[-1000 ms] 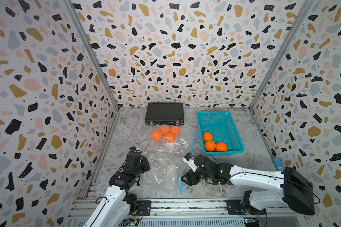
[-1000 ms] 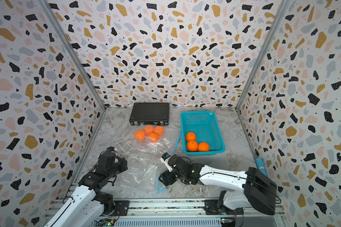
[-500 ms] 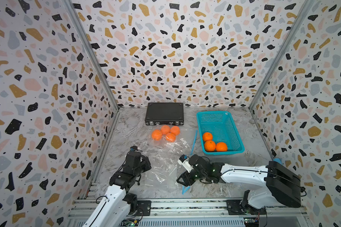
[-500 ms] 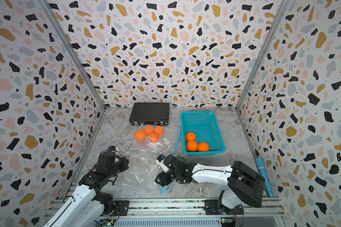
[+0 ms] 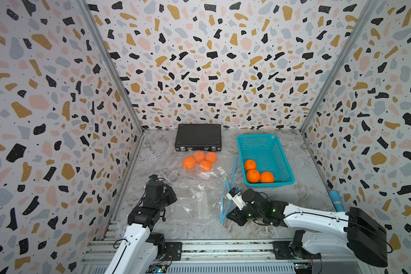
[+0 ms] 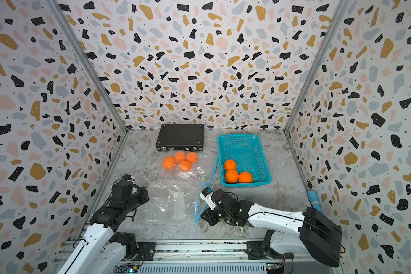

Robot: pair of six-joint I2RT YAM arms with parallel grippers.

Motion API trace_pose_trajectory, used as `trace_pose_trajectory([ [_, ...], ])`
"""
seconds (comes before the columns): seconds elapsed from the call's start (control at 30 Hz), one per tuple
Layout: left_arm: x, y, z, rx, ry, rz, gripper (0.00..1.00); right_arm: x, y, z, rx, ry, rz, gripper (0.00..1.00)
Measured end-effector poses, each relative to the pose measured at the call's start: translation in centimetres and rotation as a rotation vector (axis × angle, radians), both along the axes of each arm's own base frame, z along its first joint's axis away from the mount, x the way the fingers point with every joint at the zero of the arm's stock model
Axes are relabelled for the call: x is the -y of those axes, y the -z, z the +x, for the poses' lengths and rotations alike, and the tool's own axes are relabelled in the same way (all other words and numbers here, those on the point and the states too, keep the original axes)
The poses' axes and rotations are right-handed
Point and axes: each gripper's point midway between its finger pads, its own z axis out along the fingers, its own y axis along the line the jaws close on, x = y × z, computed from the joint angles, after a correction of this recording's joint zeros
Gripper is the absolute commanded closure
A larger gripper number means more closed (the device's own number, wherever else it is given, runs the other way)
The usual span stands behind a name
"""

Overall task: Open the zip-top bag and take out the orange
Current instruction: Adjust the zipper food storage bag at the center of the board.

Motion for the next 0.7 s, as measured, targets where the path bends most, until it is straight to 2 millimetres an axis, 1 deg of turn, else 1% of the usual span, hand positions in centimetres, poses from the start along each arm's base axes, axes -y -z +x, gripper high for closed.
trace_pose_trajectory([
  [0.03,-0.1,0.0,0.1,-0.002,-0.002,-0.002,1.00,0.3,-0.2,0.3,0.006,0.015,0.003,0.73],
  [0.07,-0.1,-0.1,0.2,-0.002,-0.003,-0.010,0.97,0.5,-0.4,0.6,0.011,0.024,0.007,0.65],
  [0.13,0.4,-0.6,0.1,0.019,0.017,-0.046,0.43,0.6,-0.5,0.9,0.018,0.032,0.008,0.43],
  [0.17,0.7,-1.0,0.0,0.036,0.027,-0.067,0.27,0.6,-0.4,1.1,0.020,0.033,0.006,0.35],
  [0.2,1.1,-1.5,-0.2,0.060,0.041,-0.087,0.07,0.5,-0.3,1.2,0.021,0.029,0.007,0.28],
  [0.23,1.3,-2.0,-0.5,0.083,0.054,-0.104,0.01,0.3,-0.4,1.2,0.025,0.019,0.013,0.24],
  [0.3,1.9,-2.7,-1.2,0.126,0.073,-0.137,0.01,-0.3,-0.7,1.1,0.025,0.001,0.036,0.21],
  [0.37,2.8,-2.8,-1.8,0.153,0.105,-0.185,0.01,-0.8,-0.8,1.1,0.028,-0.015,0.053,0.20],
  [0.47,4.6,-1.2,-2.9,0.093,0.171,-0.228,0.01,-2.2,-0.8,1.7,0.028,-0.040,0.046,0.19],
  [0.53,5.9,-0.5,-3.7,0.048,0.224,-0.236,0.01,-3.7,-0.8,2.4,0.026,-0.057,0.040,0.19],
  [0.63,6.8,-0.5,-4.0,0.038,0.260,-0.246,0.01,-5.5,-0.9,3.9,0.036,-0.052,0.026,0.19],
  [0.67,7.0,-0.4,-3.9,0.036,0.263,-0.249,0.01,-5.9,-0.8,4.4,0.045,-0.043,0.019,0.21],
  [0.7,7.2,-0.1,-3.7,0.031,0.265,-0.248,0.01,-6.2,-0.6,4.9,0.052,-0.035,0.008,0.25],
])
